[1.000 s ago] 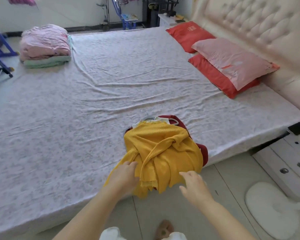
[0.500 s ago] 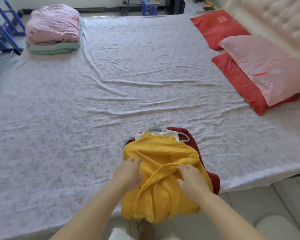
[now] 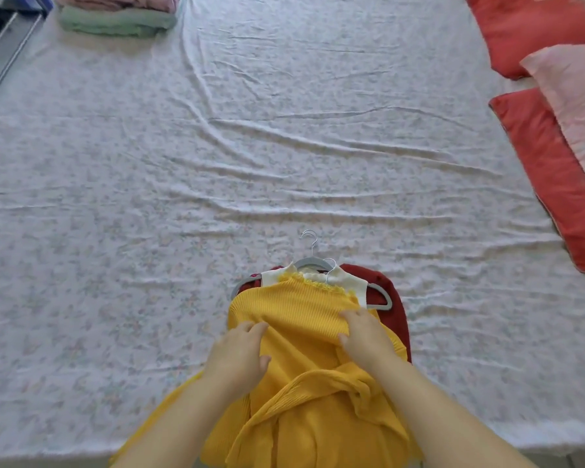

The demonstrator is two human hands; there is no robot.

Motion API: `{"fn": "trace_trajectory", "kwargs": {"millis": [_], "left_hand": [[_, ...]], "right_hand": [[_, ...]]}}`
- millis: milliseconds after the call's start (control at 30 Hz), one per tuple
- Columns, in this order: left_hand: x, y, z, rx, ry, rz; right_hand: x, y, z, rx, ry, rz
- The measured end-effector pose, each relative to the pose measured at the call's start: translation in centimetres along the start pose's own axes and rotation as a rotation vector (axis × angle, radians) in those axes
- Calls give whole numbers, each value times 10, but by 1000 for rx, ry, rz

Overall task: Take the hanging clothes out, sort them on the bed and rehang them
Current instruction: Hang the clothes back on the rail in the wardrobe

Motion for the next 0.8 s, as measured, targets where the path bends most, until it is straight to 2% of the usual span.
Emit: {"fn": "trace_trajectory", "kwargs": {"millis": [333,633,800], "left_hand": [[-4,42,73,-45,-111,-36],[6,51,101,-44,-89,-30],[15,56,99,-54,-62,-39]], "right_hand": [[48,29,119,-48,43,3],[67,45,120,-16,13,93],[73,43,118,102,52,251]]}}
Point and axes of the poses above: each hand's wrist, its own z-axis towards the middle knuckle, its own y-axis out of the palm, x = y × z, the point moved 6 cm from there along z, towards the middle knuckle, and after that the axes turned 8 degrees about z, right-handed, at the moved point
